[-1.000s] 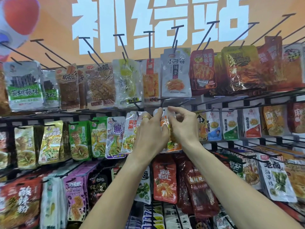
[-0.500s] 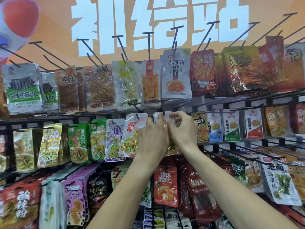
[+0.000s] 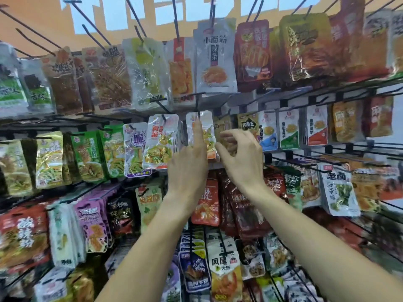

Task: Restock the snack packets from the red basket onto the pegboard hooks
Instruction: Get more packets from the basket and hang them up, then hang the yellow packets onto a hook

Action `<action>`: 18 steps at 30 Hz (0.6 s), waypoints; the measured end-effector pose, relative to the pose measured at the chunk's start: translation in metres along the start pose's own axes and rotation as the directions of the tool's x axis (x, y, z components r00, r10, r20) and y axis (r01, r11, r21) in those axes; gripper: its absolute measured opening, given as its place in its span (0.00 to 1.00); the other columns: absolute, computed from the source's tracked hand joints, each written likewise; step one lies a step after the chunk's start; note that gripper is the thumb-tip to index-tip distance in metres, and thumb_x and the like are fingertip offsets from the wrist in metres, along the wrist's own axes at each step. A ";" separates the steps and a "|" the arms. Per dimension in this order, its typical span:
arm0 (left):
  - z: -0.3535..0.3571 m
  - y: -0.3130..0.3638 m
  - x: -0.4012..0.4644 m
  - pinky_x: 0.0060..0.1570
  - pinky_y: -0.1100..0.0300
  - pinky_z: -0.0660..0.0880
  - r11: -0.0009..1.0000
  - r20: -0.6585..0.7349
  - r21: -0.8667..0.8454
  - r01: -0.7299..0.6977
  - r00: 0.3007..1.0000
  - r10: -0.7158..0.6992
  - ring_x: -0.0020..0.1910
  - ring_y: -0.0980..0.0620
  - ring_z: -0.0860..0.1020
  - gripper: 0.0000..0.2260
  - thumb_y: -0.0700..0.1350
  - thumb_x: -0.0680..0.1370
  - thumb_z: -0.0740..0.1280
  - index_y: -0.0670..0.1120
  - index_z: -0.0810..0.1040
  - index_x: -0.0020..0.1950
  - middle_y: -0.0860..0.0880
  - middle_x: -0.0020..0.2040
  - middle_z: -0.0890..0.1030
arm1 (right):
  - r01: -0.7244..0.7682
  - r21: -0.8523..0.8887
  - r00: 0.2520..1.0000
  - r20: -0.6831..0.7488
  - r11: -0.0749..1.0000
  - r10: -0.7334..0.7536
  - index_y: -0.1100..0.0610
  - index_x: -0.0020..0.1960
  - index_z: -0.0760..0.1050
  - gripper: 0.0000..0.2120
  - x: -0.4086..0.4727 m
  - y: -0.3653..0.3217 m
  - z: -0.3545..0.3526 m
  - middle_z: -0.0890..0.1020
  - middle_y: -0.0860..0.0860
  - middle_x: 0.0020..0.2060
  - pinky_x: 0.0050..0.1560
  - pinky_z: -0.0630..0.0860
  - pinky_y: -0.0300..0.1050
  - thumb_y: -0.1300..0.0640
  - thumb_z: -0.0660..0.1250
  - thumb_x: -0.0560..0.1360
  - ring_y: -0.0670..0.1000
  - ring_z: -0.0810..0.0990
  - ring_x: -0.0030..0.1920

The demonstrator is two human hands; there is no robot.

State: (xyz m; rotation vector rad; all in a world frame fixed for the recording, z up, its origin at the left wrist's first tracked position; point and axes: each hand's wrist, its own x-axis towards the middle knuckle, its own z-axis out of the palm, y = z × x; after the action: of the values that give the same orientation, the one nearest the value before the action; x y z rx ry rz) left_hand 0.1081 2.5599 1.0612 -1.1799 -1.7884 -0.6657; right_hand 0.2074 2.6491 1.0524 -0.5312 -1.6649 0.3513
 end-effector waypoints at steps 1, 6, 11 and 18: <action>0.002 0.003 -0.013 0.25 0.54 0.69 1.000 -0.041 -0.021 -0.012 0.999 0.011 0.25 0.43 0.74 0.30 0.43 0.86 0.65 0.45 0.56 0.85 0.48 0.30 0.77 | -0.004 0.017 1.000 0.012 1.000 0.004 0.49 0.61 0.81 0.12 -0.016 0.004 -0.013 0.79 0.45 0.52 0.52 0.81 0.48 0.49 0.73 0.79 0.43 0.80 0.48; 0.012 0.044 -0.113 0.23 0.55 0.72 0.957 0.016 -0.248 -0.152 0.987 0.161 0.28 0.45 0.80 0.17 0.54 0.88 0.60 0.49 0.70 0.75 0.50 0.34 0.80 | -0.110 -0.012 0.986 0.122 0.994 0.111 0.48 0.63 0.79 0.13 -0.127 0.042 -0.082 0.79 0.41 0.52 0.52 0.78 0.39 0.48 0.71 0.80 0.40 0.79 0.50; 0.069 0.100 -0.255 0.38 0.51 0.76 0.886 0.508 -0.462 0.022 0.826 0.245 0.49 0.43 0.81 0.19 0.59 0.87 0.59 0.52 0.73 0.73 0.47 0.54 0.80 | -0.399 -0.203 0.855 0.269 0.894 0.443 0.50 0.68 0.77 0.18 -0.280 0.119 -0.145 0.80 0.44 0.58 0.55 0.75 0.41 0.45 0.69 0.81 0.43 0.78 0.58; 0.112 0.173 -0.471 0.64 0.45 0.76 0.926 0.920 -0.356 0.125 0.219 0.325 0.72 0.38 0.72 0.27 0.65 0.86 0.52 0.55 0.67 0.81 0.43 0.78 0.69 | -0.714 -0.512 0.399 0.263 0.478 0.878 0.59 0.70 0.76 0.23 -0.513 0.190 -0.241 0.82 0.58 0.62 0.60 0.70 0.48 0.50 0.73 0.79 0.60 0.79 0.64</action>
State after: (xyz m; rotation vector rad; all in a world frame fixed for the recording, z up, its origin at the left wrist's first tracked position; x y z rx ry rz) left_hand 0.3069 2.5087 0.5893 -2.3291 -2.6298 -0.0360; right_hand 0.5249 2.5216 0.5618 -1.6730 -1.8518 1.0323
